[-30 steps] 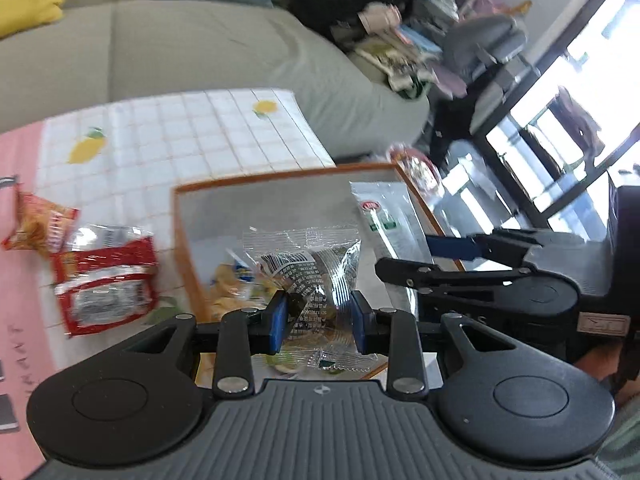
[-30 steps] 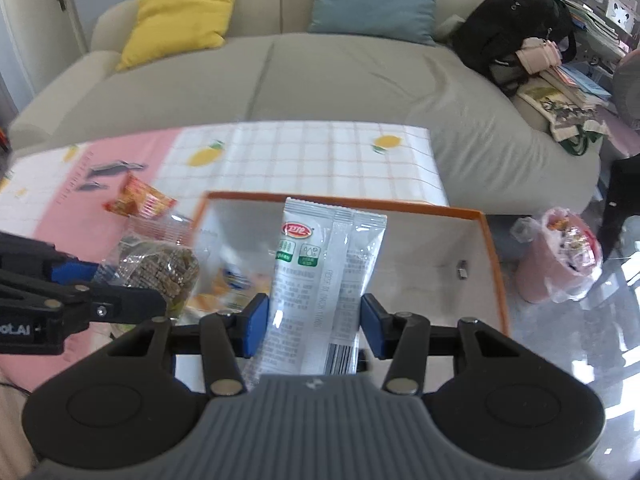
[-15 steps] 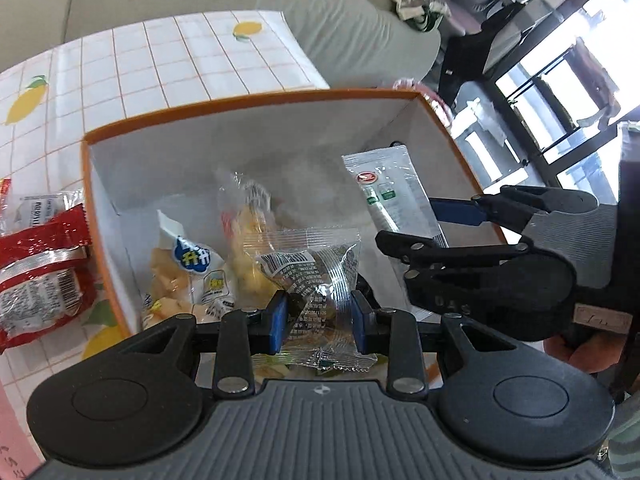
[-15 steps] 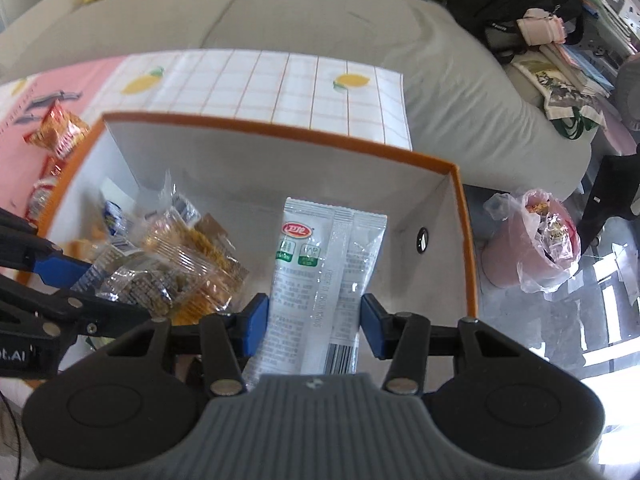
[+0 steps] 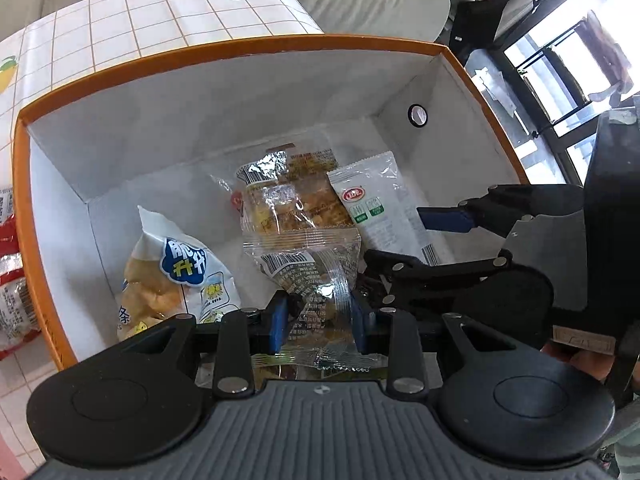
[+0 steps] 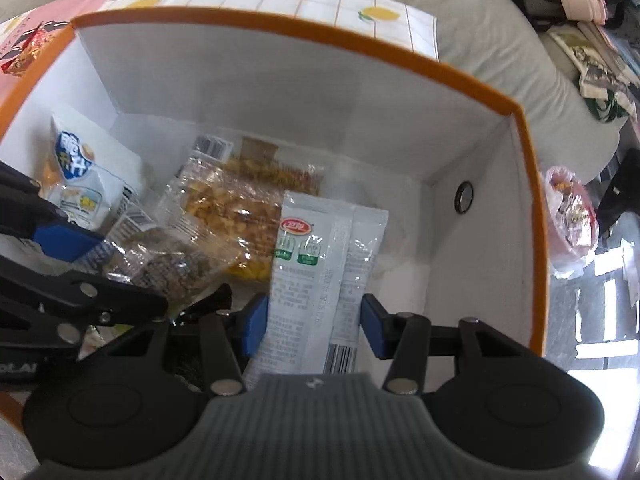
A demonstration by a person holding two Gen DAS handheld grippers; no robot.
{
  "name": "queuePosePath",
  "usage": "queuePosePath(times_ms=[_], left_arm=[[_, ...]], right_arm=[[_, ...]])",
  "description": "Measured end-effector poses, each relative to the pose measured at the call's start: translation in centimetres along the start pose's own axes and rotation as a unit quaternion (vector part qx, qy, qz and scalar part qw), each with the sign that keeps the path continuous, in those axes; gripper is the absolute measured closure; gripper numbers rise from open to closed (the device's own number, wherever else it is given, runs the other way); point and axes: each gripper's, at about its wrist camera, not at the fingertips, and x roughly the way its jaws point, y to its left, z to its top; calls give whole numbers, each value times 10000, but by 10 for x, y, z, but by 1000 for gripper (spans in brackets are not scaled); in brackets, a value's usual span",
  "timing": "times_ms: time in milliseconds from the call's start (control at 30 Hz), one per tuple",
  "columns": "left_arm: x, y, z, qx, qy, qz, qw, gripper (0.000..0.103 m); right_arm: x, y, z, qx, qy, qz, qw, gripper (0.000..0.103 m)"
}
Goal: Organize snacks
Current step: 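Open both grippers to drop the two packets into the box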
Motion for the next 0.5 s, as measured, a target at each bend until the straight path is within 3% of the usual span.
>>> queuePosePath(times_ms=[233,433,500], left_arm=[[0,-2,1,160,41,107,9998,65],[-11,2,1,92,-99,155,9998,43],[-17,2,0,93,-150,168,9997,42]], right_arm=[[-1,-5,-1,77,4,27,10000,53],[-5,-8,4,174,-61,-17,9998,41],[-10,-9,5,213,-94,-47,9997,36]])
